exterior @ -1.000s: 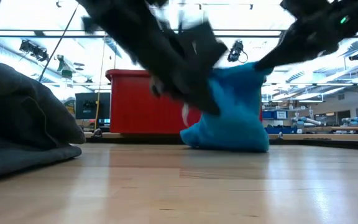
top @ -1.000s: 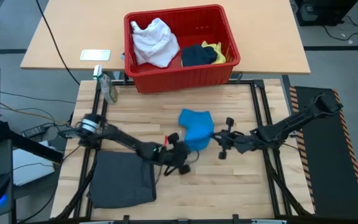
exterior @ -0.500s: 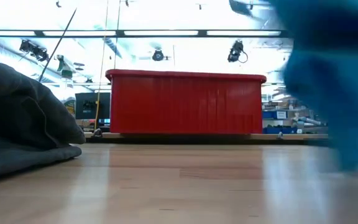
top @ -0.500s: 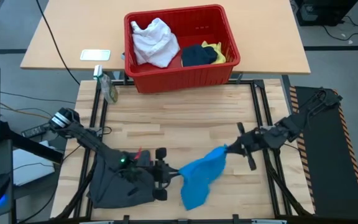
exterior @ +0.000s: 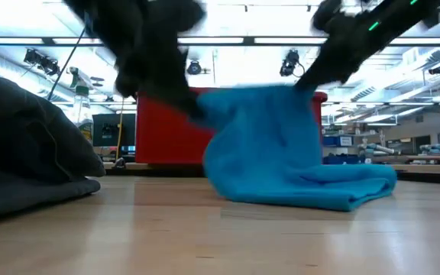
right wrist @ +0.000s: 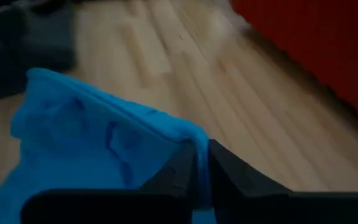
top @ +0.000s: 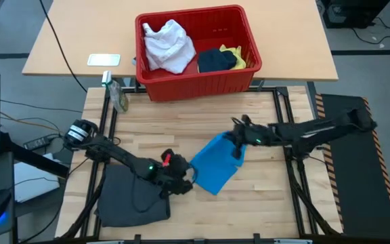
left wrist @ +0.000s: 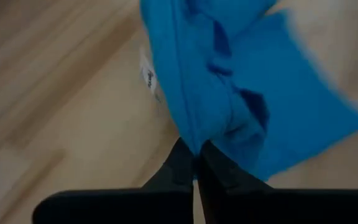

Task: Fold laundry
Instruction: Fold the light blue shorts

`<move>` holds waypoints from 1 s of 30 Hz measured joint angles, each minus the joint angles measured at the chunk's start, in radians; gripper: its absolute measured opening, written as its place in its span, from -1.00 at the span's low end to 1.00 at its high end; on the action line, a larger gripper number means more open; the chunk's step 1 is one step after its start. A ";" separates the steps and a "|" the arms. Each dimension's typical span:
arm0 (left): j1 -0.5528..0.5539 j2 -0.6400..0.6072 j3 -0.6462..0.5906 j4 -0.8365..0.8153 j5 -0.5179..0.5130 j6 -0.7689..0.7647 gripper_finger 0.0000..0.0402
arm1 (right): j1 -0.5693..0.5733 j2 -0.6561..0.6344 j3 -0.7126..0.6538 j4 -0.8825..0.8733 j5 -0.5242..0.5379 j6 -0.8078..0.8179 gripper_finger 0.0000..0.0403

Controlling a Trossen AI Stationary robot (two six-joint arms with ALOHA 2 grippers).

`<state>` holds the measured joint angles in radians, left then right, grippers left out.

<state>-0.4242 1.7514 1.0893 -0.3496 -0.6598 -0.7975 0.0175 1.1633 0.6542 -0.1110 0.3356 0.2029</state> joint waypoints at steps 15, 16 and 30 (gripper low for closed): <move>0.079 0.007 -0.019 -0.182 0.013 -0.112 -0.77 | -0.151 0.275 -0.012 0.247 -0.225 0.039 -0.19; 0.074 0.007 -0.019 -0.184 0.011 -0.112 -0.71 | -0.124 0.281 -0.033 0.256 -0.224 0.076 -0.20; -0.036 0.007 0.081 -0.395 0.078 -0.100 -0.10 | 0.089 0.372 -0.227 0.337 0.029 0.319 -0.54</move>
<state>-0.4602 1.7580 1.1699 -0.7442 -0.5819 -0.8972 0.1062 1.5350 0.4269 0.2260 0.3651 0.5219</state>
